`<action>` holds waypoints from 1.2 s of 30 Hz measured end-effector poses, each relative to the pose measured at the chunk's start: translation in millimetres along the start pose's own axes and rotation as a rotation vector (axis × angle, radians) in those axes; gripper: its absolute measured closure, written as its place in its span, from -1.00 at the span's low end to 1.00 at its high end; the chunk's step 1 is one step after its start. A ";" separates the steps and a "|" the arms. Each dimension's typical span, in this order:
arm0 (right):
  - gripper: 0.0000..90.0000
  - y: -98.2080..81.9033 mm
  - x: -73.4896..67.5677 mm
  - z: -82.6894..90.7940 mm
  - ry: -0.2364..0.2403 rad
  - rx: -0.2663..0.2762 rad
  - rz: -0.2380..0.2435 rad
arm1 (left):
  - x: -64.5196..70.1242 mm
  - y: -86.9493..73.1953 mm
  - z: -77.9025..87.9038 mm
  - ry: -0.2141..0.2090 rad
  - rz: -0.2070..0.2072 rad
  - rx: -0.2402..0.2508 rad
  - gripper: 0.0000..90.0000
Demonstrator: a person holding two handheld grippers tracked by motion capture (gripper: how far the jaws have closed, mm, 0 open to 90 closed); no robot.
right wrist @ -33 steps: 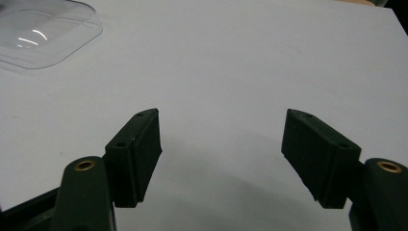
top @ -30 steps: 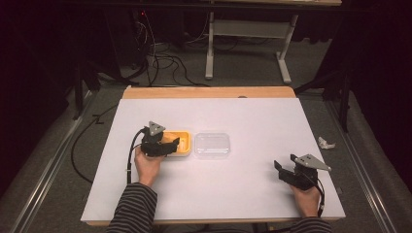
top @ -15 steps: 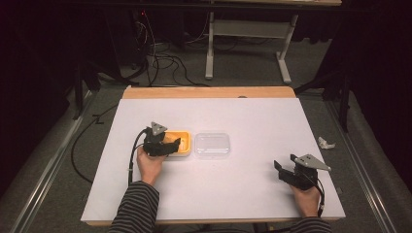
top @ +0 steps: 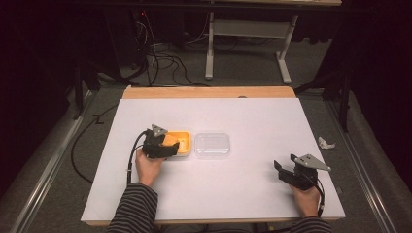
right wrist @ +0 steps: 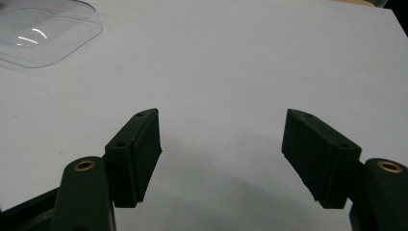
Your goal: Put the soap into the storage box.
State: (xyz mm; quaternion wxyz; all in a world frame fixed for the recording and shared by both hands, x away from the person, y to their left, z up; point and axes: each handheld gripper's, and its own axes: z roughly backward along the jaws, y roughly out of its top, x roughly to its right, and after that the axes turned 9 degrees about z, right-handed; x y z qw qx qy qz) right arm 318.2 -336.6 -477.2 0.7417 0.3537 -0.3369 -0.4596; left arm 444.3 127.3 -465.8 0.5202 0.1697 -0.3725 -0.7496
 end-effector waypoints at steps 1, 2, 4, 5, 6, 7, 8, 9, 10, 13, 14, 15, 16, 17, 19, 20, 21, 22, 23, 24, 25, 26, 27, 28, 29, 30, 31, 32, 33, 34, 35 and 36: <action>-0.33 0.0 -0.1 0.2 0.000 0.001 -0.002 | -0.3 -0.5 -1.3 -0.002 -0.001 -0.009 -0.44; -0.33 -0.1 -0.2 0.4 0.000 0.002 -0.005 | 0.0 -0.5 -2.2 0.000 0.004 -0.008 -0.43; -0.33 -0.1 -0.2 0.2 -0.001 0.004 -0.001 | 0.8 -0.3 -2.9 0.005 0.001 -0.009 -0.43; -0.33 -0.2 -0.2 0.3 -0.001 0.005 0.000 | 0.5 -0.3 -3.1 0.003 0.004 -0.010 -0.44; -0.33 -0.2 -0.2 0.3 -0.001 0.005 0.000 | -0.1 -0.4 -3.3 -0.001 0.007 -0.010 -0.44; -0.33 -0.2 -0.1 0.4 -0.002 0.004 -0.001 | 0.0 -0.4 -3.4 -0.001 0.006 -0.010 -0.44; -0.33 -0.2 -0.2 0.4 -0.001 0.003 -0.002 | 0.1 -0.3 -3.4 -0.001 0.007 -0.010 -0.44; -0.33 -0.2 -0.2 0.4 -0.001 0.003 -0.002 | 0.0 -0.3 -3.4 -0.001 0.006 -0.010 -0.44; -0.33 -0.1 -0.3 0.2 0.001 0.003 0.000 | -0.1 -0.4 -3.4 -0.001 0.006 -0.009 -0.44; -0.33 -0.3 -0.2 0.3 0.000 0.004 0.002 | 3.0 -0.5 -2.5 0.021 -0.013 0.005 -0.45; -0.33 -0.2 -0.3 0.3 -0.002 0.006 0.002 | 4.6 -0.1 -1.5 0.020 -0.015 0.016 -0.48; -0.33 -0.2 -0.3 0.3 -0.002 0.006 0.002 | 5.7 0.7 0.3 0.017 -0.019 0.025 -0.49; -0.33 -0.1 -0.3 0.2 0.000 0.005 0.001 | 6.5 1.4 2.0 0.014 -0.020 0.037 -0.49; -0.33 -0.1 -0.4 0.2 0.002 0.004 0.001 | 6.9 1.8 3.7 0.012 -0.020 0.045 -0.53; -0.33 -0.2 -0.1 0.3 0.001 0.007 0.007 | 5.9 2.3 7.5 0.000 -0.014 0.052 -0.55; -0.33 -0.3 -0.4 0.6 0.002 0.007 0.003 | 5.5 2.5 8.8 -0.008 -0.011 0.052 -0.57; -0.33 -0.2 -0.4 0.5 0.002 0.007 0.003 | 5.2 2.9 12.3 -0.016 -0.005 0.060 -0.58; -0.33 -0.2 -0.4 0.5 0.002 0.007 0.003 | 5.2 2.9 12.3 -0.016 -0.005 0.060 -0.58; -0.33 -0.2 -0.2 0.3 0.003 0.006 0.007 | 5.3 3.4 14.5 -0.023 -0.004 0.065 -0.58; -0.33 -0.1 -0.5 0.4 0.002 0.003 0.004 | 5.8 3.9 16.6 -0.032 -0.004 0.071 -0.57; -0.32 0.0 -0.4 0.2 -0.003 0.003 0.009 | 6.8 4.3 18.7 -0.035 -0.005 0.075 -0.54; -0.32 0.0 -0.4 0.2 -0.003 0.003 0.009 | 8.0 4.6 20.9 -0.035 -0.008 0.082 -0.54; -0.33 0.0 -0.9 0.2 -0.006 0.002 0.006 | 8.7 4.8 23.2 -0.041 -0.009 0.086 -0.53; -0.33 0.0 -1.0 0.4 -0.007 0.002 0.006 | 9.4 5.0 25.0 -0.048 -0.008 0.090 -0.52; -0.33 0.0 -1.1 0.4 -0.007 0.003 0.007 | 9.6 5.2 26.8 -0.050 -0.013 0.092 -0.52; -0.33 0.0 -1.2 0.5 -0.005 0.003 0.005 | 10.2 5.3 28.3 -0.053 -0.011 0.097 -0.51; -0.33 0.0 -1.2 0.5 -0.005 0.003 0.005 | 10.4 5.4 29.9 -0.054 -0.010 0.100 -0.51; -0.33 0.0 -1.2 0.6 -0.005 0.003 0.005 | 10.0 5.6 32.2 -0.063 -0.006 0.100 -0.51; -0.33 -0.1 -1.2 0.5 -0.006 0.003 0.006 | 10.0 5.6 34.0 -0.071 0.004 0.105 -0.51; -0.33 -0.1 -1.2 0.5 -0.006 0.003 0.006 | 10.2 5.7 35.7 -0.074 0.009 0.106 -0.51; -0.33 0.0 -1.2 0.6 -0.006 0.003 0.005 | 10.7 5.9 38.6 -0.077 0.004 0.112 -0.51; -0.33 0.0 -1.2 0.5 -0.005 0.003 0.004 | 11.3 5.9 40.2 -0.077 0.002 0.118 -0.51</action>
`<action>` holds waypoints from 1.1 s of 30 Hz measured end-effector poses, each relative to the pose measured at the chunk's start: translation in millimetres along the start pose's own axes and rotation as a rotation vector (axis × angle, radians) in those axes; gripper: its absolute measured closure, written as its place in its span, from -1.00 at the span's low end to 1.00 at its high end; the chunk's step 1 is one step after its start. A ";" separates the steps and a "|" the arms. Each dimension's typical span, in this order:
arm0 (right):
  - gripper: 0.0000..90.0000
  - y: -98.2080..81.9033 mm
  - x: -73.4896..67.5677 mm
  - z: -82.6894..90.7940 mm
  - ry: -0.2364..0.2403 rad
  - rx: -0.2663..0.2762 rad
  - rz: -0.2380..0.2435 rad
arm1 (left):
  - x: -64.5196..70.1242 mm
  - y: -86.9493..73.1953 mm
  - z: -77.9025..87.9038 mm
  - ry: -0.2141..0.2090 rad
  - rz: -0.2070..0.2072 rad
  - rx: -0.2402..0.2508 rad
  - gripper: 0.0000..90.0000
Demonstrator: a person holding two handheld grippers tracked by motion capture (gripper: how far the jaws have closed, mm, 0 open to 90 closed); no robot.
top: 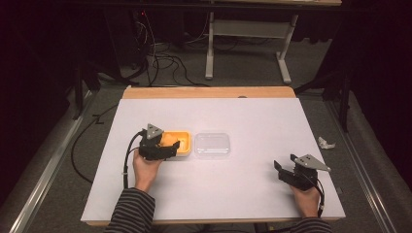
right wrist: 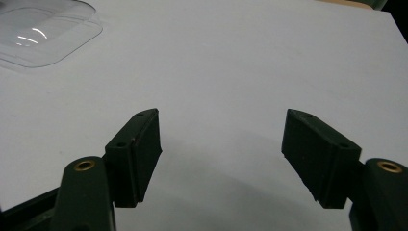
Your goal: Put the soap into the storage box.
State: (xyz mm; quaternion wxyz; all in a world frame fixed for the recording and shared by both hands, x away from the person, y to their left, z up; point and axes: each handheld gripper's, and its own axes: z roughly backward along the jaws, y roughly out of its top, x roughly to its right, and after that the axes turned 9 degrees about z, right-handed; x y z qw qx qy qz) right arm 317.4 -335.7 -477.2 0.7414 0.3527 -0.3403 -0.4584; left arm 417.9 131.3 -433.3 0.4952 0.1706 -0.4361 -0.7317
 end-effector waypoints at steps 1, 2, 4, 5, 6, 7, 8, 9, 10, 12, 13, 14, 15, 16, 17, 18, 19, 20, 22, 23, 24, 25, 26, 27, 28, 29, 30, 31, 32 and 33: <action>-0.33 0.0 0.0 0.0 0.000 0.000 0.000 | 0.7 0.5 2.8 -0.004 -0.006 0.002 -0.50; -0.33 0.0 0.2 0.0 0.001 0.001 0.004 | 1.4 0.7 4.7 -0.008 -0.005 0.005 -0.50; -0.33 -0.1 0.2 0.0 0.000 0.002 0.005 | 2.8 0.8 8.0 -0.019 -0.002 0.010 -0.50; -0.33 -0.1 0.2 0.1 -0.001 0.002 0.005 | 3.9 0.6 9.3 -0.020 -0.004 0.015 -0.50; -0.33 -0.1 0.0 0.1 0.000 0.001 0.002 | 5.0 0.5 10.8 -0.022 -0.010 0.015 -0.49; -0.33 -0.1 0.1 0.0 0.001 0.001 0.002 | 6.1 0.6 11.9 -0.023 -0.009 0.017 -0.49; -0.33 -0.1 0.1 0.1 0.001 0.001 0.001 | 7.5 0.5 14.0 -0.026 -0.018 0.020 -0.49; -0.33 -0.1 0.1 0.2 0.001 0.002 0.001 | 7.9 0.4 14.8 -0.028 -0.018 0.021 -0.49; -0.33 -0.1 0.2 0.2 0.001 0.002 0.001 | 8.6 0.4 16.3 -0.031 -0.018 0.023 -0.49; -0.33 -0.1 0.1 0.3 0.002 0.003 -0.001 | 10.6 0.1 19.4 -0.037 -0.020 0.032 -0.49; -0.33 -0.1 0.2 0.2 0.001 0.003 0.000 | 11.8 0.0 21.3 -0.040 -0.025 0.034 -0.49; -0.33 -0.1 0.4 -0.1 0.002 0.002 0.003 | 12.8 -0.1 22.8 -0.040 -0.033 0.032 -0.49; -0.33 0.0 0.4 -0.1 0.003 0.001 0.003 | 13.6 -0.2 23.7 -0.038 -0.036 0.032 -0.49; -0.33 -0.1 0.2 0.2 0.003 0.002 -0.001 | 14.5 -0.4 25.2 -0.042 -0.038 0.035 -0.49; -0.32 -0.1 0.3 0.2 0.002 0.003 -0.001 | 15.1 -0.6 26.1 -0.045 -0.035 0.038 -0.49; -0.32 -0.1 0.3 0.2 0.002 0.002 0.000 | 15.6 -0.8 27.5 -0.047 -0.035 0.043 -0.49; -0.32 -0.1 0.3 0.2 0.002 0.002 0.000 | 15.9 -1.0 29.1 -0.051 -0.035 0.045 -0.49; -0.32 -0.1 0.3 0.0 0.002 0.001 0.001 | 16.9 -1.4 30.6 -0.050 -0.035 0.047 -0.49; -0.32 0.0 0.2 0.0 0.002 0.001 0.003 | 18.9 -2.4 34.6 -0.055 -0.043 0.054 -0.49; -0.32 0.0 0.2 0.0 0.002 0.001 0.003 | 18.9 -2.4 34.6 -0.055 -0.043 0.054 -0.49; -0.32 -0.1 0.1 0.0 0.002 0.001 0.000 | 19.5 -2.8 35.8 -0.058 -0.043 0.057 -0.49; -0.32 -0.1 0.2 0.0 0.002 0.001 0.001 | 20.0 -3.2 37.3 -0.064 -0.045 0.058 -0.49; -0.32 0.0 0.0 0.0 0.001 0.000 0.001 | 20.6 -3.7 38.3 -0.069 -0.044 0.060 -0.49; -0.32 0.0 0.0 0.0 0.001 0.000 0.001 | 20.8 -4.1 39.2 -0.073 -0.047 0.056 -0.49; -0.32 0.0 0.2 -0.2 0.001 0.000 0.003 | 21.4 -4.6 39.9 -0.074 -0.048 0.054 -0.49; -0.32 0.0 0.0 -0.1 0.002 0.000 0.000 | 21.7 -5.1 40.6 -0.076 -0.051 0.051 -0.49; -0.32 0.0 0.2 -0.1 0.002 0.001 0.003 | 22.1 -5.6 41.5 -0.076 -0.053 0.051 -0.49; -0.32 -0.1 0.1 0.0 0.001 0.001 0.001 | 22.3 -6.2 42.3 -0.079 -0.053 0.054 -0.49; -0.32 -0.1 0.1 0.0 0.001 0.001 0.002 | 22.6 -6.7 43.6 -0.083 -0.052 0.054 -0.50; -0.32 0.0 0.1 0.0 0.002 0.001 0.004 | 22.9 -7.1 44.9 -0.086 -0.051 0.055 -0.50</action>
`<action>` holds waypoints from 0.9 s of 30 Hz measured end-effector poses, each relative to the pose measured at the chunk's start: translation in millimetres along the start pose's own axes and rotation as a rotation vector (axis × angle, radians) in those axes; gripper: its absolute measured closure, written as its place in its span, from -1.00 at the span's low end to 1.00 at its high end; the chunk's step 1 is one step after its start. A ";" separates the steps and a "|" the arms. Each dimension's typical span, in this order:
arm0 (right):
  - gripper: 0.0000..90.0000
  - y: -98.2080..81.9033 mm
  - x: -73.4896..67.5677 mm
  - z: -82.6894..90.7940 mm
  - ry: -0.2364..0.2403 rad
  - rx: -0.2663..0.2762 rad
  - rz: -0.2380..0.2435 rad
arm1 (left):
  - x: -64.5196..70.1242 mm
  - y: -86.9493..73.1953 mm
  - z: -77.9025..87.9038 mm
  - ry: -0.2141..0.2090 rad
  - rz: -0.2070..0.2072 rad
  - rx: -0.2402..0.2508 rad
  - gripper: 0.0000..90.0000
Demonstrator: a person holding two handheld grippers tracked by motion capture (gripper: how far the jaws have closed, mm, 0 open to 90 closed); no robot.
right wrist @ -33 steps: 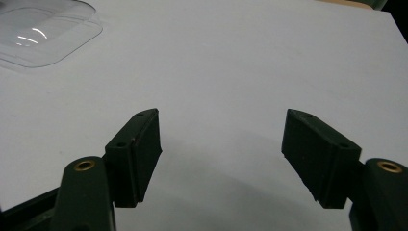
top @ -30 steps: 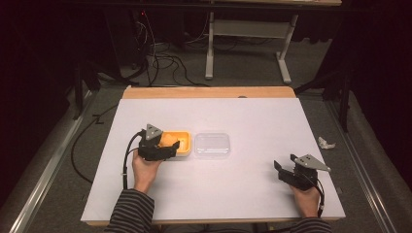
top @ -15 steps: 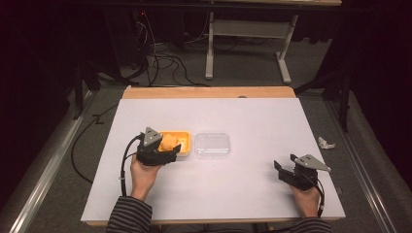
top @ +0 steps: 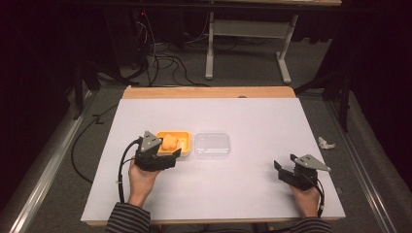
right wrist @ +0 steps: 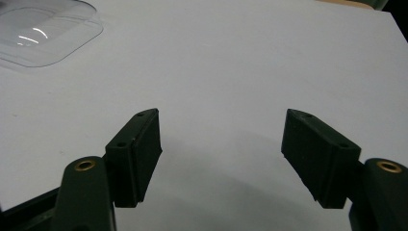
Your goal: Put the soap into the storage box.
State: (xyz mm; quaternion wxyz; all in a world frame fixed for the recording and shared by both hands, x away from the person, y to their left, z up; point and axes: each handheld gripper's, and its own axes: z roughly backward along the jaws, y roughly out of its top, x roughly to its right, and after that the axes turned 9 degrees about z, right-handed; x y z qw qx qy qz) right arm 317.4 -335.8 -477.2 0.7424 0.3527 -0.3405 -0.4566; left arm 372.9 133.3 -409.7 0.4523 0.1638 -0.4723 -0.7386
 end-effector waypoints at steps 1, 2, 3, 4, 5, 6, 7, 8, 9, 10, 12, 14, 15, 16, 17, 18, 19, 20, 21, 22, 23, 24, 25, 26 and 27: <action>-0.32 0.0 0.0 -0.1 0.001 0.000 0.001 | 0.4 -0.3 0.8 -0.002 0.001 0.002 -0.50; -0.32 0.0 -0.2 0.0 0.001 0.000 0.000 | 1.0 -0.5 1.8 -0.006 0.004 0.005 -0.50; -0.32 0.0 -0.3 0.0 0.001 0.000 0.000 | 1.5 -0.8 3.0 -0.008 0.002 0.005 -0.50; -0.32 0.0 0.0 0.0 0.001 0.001 0.003 | 1.7 -0.9 3.9 -0.010 -0.001 0.003 -0.50; -0.32 -0.1 0.0 0.0 0.000 0.001 0.003 | 2.1 -1.2 4.7 -0.013 0.001 0.005 -0.50; -0.32 -0.1 0.0 0.0 0.000 0.001 0.003 | 2.2 -1.3 5.6 -0.014 0.001 0.004 -0.50; -0.32 -0.1 0.0 0.0 -0.001 0.001 0.003 | 2.5 -1.7 6.6 -0.017 0.005 0.008 -0.50; -0.32 0.0 0.0 0.0 -0.001 0.000 0.001 | 2.3 -2.0 8.0 -0.020 0.007 0.008 -0.50; -0.32 0.0 -0.1 0.0 -0.001 -0.001 -0.002 | 2.5 -2.6 9.2 -0.024 0.014 0.015 -0.50; -0.32 -0.1 -0.1 0.1 0.000 -0.001 -0.005 | 2.4 -3.1 10.2 -0.025 0.018 0.019 -0.50; -0.32 -0.1 0.1 0.3 0.000 0.002 -0.007 | 2.1 -4.1 12.1 -0.027 0.023 0.022 -0.50; -0.32 -0.2 0.2 0.4 0.001 0.003 -0.007 | 2.1 -5.1 13.7 -0.030 0.030 0.025 -0.50; -0.32 -0.2 0.3 0.3 0.002 0.002 -0.005 | 2.2 -5.6 14.8 -0.033 0.033 0.027 -0.50; -0.32 -0.1 0.3 0.2 0.002 0.000 -0.004 | 2.6 -6.4 16.1 -0.036 0.036 0.031 -0.50; -0.32 -0.1 0.2 0.1 0.001 0.001 -0.004 | 2.7 -6.7 16.5 -0.038 0.035 0.031 -0.50; -0.32 -0.1 0.3 0.2 0.001 0.001 -0.003 | 3.2 -7.1 16.8 -0.041 0.033 0.028 -0.50; -0.32 -0.1 0.3 0.2 0.001 0.001 -0.003 | 3.6 -7.5 16.8 -0.039 0.029 0.025 -0.50; -0.32 -0.1 0.3 0.2 0.001 0.001 -0.004 | 4.6 -8.2 16.9 -0.039 0.026 0.019 -0.50; -0.31 -0.1 0.2 0.0 -0.002 0.000 -0.004 | 5.3 -8.8 17.1 -0.040 0.024 0.016 -0.50; -0.31 -0.1 0.3 0.0 -0.001 -0.001 -0.001 | 5.8 -9.3 17.3 -0.042 0.022 0.015 -0.49; -0.31 -0.1 0.3 0.0 -0.001 -0.001 -0.001 | 6.7 -9.9 17.6 -0.045 0.020 0.013 -0.49; -0.31 0.0 0.5 -0.3 -0.001 -0.001 -0.002 | 7.6 -10.6 18.0 -0.044 0.014 0.009 -0.48; -0.31 0.0 0.5 -0.3 0.000 0.000 -0.004 | 8.4 -11.1 18.4 -0.044 0.011 0.007 -0.48; -0.31 0.0 0.5 -0.3 0.000 0.000 -0.004 | 9.0 -11.7 18.6 -0.048 0.009 0.004 -0.48; -0.31 0.0 0.5 -0.2 0.000 0.000 -0.004 | 10.0 -12.4 19.1 -0.051 0.009 0.002 -0.48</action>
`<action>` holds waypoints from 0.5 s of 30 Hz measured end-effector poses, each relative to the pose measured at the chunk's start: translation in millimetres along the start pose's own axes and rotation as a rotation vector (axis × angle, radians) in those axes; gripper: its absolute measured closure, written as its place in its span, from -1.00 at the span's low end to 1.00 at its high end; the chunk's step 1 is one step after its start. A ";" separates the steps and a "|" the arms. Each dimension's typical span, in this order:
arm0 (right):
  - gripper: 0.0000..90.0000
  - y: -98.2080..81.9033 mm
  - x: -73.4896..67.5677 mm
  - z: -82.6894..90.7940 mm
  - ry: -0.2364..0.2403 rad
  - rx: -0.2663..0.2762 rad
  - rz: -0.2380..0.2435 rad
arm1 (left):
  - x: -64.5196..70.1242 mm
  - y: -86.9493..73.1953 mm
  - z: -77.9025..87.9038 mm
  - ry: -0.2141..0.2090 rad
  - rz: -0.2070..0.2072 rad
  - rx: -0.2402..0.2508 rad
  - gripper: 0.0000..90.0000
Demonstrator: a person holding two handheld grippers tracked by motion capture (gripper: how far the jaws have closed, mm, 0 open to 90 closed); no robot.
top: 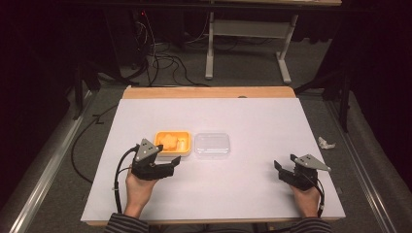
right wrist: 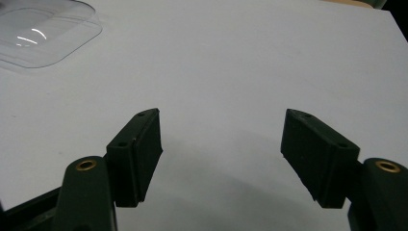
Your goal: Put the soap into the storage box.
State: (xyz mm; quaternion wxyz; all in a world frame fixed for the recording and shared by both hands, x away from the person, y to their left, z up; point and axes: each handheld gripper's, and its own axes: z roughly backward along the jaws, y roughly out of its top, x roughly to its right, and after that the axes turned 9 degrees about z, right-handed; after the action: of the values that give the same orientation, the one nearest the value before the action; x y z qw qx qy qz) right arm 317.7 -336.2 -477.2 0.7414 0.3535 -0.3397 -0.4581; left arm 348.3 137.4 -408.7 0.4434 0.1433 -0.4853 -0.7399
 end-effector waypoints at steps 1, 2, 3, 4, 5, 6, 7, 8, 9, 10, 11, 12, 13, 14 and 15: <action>-0.31 0.0 0.0 0.0 0.000 0.000 0.000 | 0.8 -0.6 0.5 -0.001 -0.002 -0.001 -0.48; -0.31 0.0 0.0 0.0 0.000 0.000 -0.001 | 1.7 -1.3 0.9 -0.004 -0.001 -0.001 -0.48; -0.31 0.0 0.0 -0.1 0.000 0.000 0.001 | 2.3 -1.8 1.1 -0.007 -0.002 0.000 -0.48; -0.31 0.0 0.1 0.0 0.001 0.000 0.002 | 3.0 -2.3 1.5 -0.008 -0.005 -0.002 -0.48; -0.31 0.0 0.1 0.1 0.001 0.000 0.002 | 3.8 -2.9 2.1 -0.007 -0.007 -0.005 -0.48; -0.31 -0.1 0.0 0.0 0.001 0.002 0.000 | 4.1 -3.5 2.4 -0.007 -0.007 -0.004 -0.48; -0.31 -0.1 -0.2 0.0 0.001 0.002 -0.002 | 4.2 -4.1 2.9 -0.008 -0.006 -0.004 -0.48; -0.30 0.0 -0.2 0.2 0.001 0.000 -0.001 | 4.2 -4.9 3.3 -0.009 -0.002 -0.003 -0.48; -0.30 -0.1 0.0 0.0 0.001 0.000 0.003 | 4.0 -6.0 3.9 -0.012 0.001 -0.004 -0.48; -0.30 -0.1 0.0 0.0 0.001 0.000 0.003 | 4.2 -7.3 4.0 -0.014 0.005 -0.005 -0.48; -0.30 -0.1 0.1 0.1 0.002 0.000 0.002 | 4.5 -8.6 4.1 -0.012 0.005 -0.009 -0.48; -0.30 0.0 0.1 0.0 0.003 0.002 -0.001 | 4.5 -9.9 4.1 -0.010 0.003 -0.008 -0.48; -0.30 -0.1 0.3 -0.1 0.004 0.003 0.000 | 4.5 -10.8 4.3 -0.011 0.005 -0.010 -0.48; -0.30 -0.1 0.3 0.0 0.004 0.003 0.002 | 4.4 -12.1 4.2 -0.010 0.005 -0.011 -0.48; -0.30 -0.1 0.0 0.1 0.004 0.002 0.000 | 4.4 -13.1 4.2 -0.009 0.006 -0.013 -0.48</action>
State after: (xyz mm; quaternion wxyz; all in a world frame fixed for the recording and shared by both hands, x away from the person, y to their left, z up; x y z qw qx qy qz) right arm 317.6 -336.3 -477.3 0.7418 0.3553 -0.3386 -0.4569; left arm 336.4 138.2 -416.8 0.4445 0.1357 -0.4829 -0.7422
